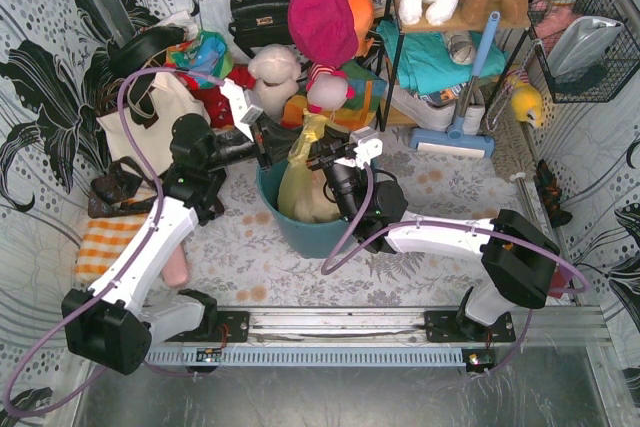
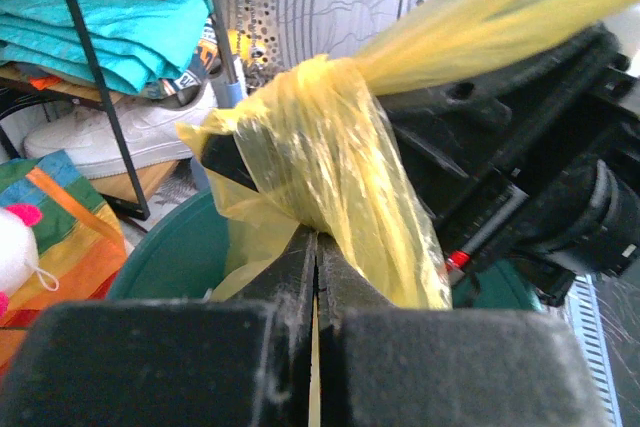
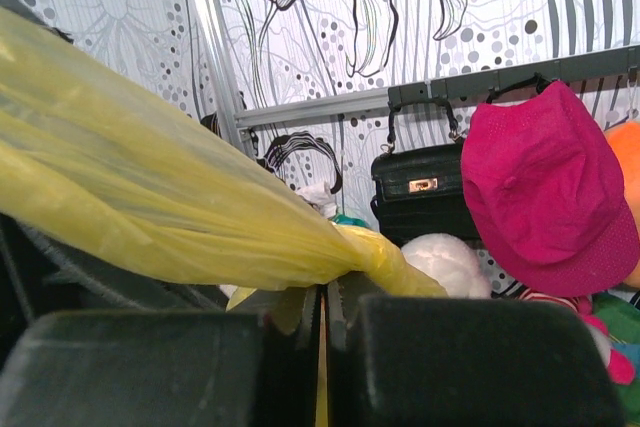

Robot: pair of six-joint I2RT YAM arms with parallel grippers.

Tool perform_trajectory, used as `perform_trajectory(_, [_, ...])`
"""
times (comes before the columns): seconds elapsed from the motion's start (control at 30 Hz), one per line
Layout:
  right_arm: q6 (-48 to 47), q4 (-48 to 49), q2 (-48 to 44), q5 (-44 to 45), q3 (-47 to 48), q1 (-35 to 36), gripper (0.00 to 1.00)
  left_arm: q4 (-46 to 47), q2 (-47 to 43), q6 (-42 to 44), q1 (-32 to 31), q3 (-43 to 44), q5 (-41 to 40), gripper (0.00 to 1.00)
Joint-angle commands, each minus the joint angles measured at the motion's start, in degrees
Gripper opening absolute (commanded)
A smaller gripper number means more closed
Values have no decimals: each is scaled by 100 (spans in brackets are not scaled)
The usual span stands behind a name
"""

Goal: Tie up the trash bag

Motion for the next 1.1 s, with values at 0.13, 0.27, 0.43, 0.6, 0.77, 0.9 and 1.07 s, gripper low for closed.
perform_trajectory(0.13, [-182, 260, 119, -10, 74, -26, 0, 277, -668, -231, 13, -143, 644, 1])
perform_trajectory(0.27, [-121, 117, 152, -166, 55, -26, 0, 136, -843, -173, 9, -149, 580, 0])
perform_trajectory(0.43, [18, -313, 106, -535, 66, -31, 0, -57, -846, -118, 3, -18, 690, 0])
perform_trajectory(0.6, [13, -343, 119, -925, 147, -67, 0, -142, -890, -133, 5, -125, 490, 0])
perform_trajectory(0.77, [-38, -131, 196, -1412, 247, -121, 0, -330, -1265, -69, 8, -224, -280, 3])
perform_trajectory(0.9, [-153, 40, 278, -1756, 382, -133, 0, -441, -1595, -84, 1, -306, -927, 14])
perform_trajectory(1.07, [-272, 314, 331, -1907, 419, -153, 0, -431, -2015, -169, 7, -553, -2004, 26])
